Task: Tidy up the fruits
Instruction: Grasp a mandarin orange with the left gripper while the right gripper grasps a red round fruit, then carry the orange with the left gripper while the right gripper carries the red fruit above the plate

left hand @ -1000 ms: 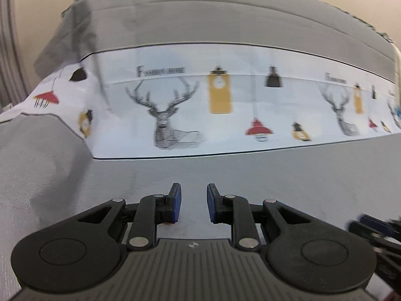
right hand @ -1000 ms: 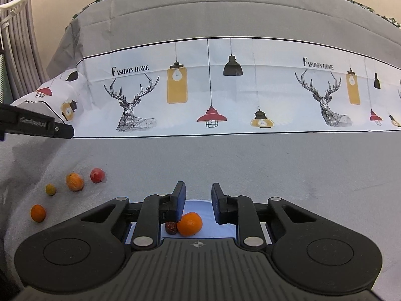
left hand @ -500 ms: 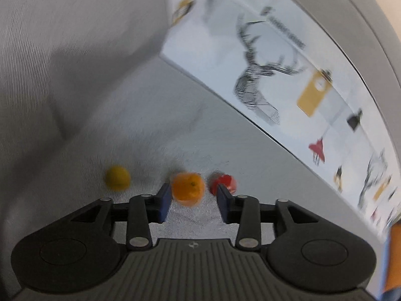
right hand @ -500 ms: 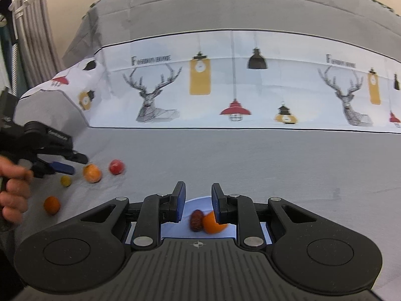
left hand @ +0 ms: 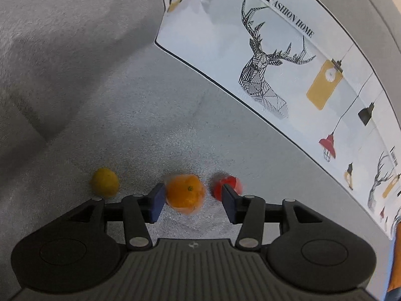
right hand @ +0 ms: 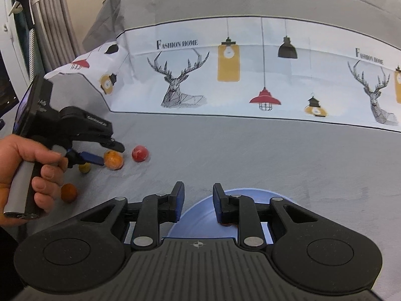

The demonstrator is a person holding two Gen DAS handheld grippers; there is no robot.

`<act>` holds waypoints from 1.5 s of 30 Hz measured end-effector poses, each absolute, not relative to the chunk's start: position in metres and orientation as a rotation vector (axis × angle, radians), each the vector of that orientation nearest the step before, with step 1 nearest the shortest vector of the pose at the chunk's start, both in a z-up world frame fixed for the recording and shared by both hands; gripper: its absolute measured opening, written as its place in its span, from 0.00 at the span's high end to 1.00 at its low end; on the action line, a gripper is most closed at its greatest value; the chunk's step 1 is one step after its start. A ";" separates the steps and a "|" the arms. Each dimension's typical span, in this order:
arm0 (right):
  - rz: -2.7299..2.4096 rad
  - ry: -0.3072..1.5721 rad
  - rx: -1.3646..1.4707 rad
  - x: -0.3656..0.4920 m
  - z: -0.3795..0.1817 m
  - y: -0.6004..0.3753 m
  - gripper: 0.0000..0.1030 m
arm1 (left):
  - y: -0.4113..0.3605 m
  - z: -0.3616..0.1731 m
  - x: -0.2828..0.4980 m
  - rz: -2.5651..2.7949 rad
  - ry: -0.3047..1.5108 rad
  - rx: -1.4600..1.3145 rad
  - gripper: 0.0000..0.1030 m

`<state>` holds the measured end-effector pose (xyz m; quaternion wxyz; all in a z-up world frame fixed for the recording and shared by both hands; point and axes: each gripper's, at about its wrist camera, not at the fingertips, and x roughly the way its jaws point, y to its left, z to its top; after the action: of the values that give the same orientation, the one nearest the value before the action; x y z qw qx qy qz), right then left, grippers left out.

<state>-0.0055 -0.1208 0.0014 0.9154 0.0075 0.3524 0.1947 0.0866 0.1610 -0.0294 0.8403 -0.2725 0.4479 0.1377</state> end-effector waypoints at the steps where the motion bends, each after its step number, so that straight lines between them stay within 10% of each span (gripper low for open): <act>1: 0.405 0.731 0.014 -0.004 0.000 -0.119 0.64 | 0.160 -0.030 0.087 0.290 0.950 -0.560 0.59; 45: 0.633 0.742 -0.080 0.120 -0.052 0.038 0.61 | 0.170 -0.029 0.085 0.425 0.923 -0.493 0.65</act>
<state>0.1201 0.0383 -0.0516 0.8826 -0.0385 0.3566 0.3040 0.0849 0.1698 -0.0293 0.8447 -0.2336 0.4374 0.2015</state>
